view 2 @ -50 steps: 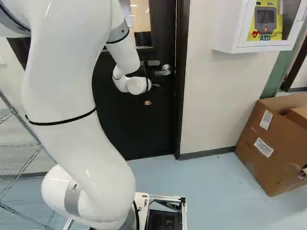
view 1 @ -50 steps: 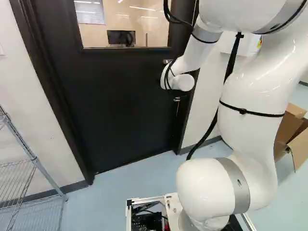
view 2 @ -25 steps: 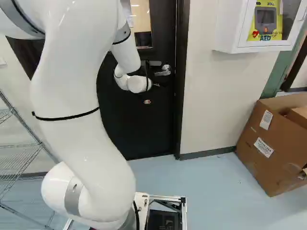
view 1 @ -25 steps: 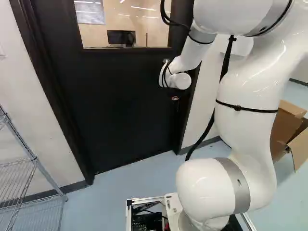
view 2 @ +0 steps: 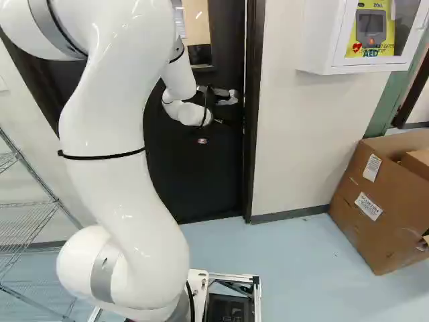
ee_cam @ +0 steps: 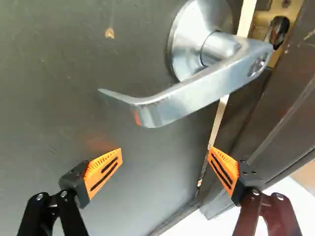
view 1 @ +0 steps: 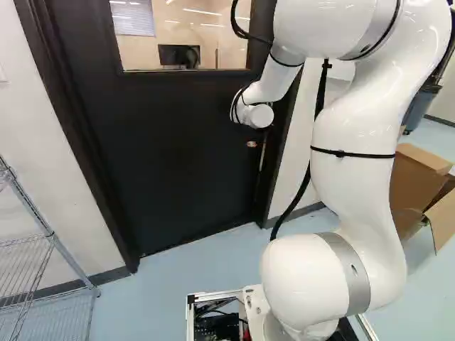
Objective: Open the door and move inside
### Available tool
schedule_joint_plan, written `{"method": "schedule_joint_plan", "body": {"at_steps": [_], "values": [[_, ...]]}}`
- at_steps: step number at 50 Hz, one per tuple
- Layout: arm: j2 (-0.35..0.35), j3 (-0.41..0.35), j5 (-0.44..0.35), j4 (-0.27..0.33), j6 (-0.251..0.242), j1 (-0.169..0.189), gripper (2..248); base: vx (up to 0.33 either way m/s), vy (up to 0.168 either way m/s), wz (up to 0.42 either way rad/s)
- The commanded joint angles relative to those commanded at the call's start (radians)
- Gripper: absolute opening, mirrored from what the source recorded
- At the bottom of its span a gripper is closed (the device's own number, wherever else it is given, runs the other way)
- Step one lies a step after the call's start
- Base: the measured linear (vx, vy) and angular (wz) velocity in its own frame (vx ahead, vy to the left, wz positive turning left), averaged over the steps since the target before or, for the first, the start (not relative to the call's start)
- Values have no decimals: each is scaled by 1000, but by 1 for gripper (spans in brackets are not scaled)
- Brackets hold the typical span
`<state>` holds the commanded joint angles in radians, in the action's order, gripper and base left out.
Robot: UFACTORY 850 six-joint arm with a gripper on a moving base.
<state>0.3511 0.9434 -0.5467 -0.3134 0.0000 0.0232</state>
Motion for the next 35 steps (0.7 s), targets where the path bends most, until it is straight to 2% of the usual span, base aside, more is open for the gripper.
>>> {"method": "schedule_joint_plan", "body": {"at_steps": [9,35], "values": [[28,35,15,-37,0,-13,247,0,0,0],[111,139,17,-42,0,-52,247,0,0,0]]}}
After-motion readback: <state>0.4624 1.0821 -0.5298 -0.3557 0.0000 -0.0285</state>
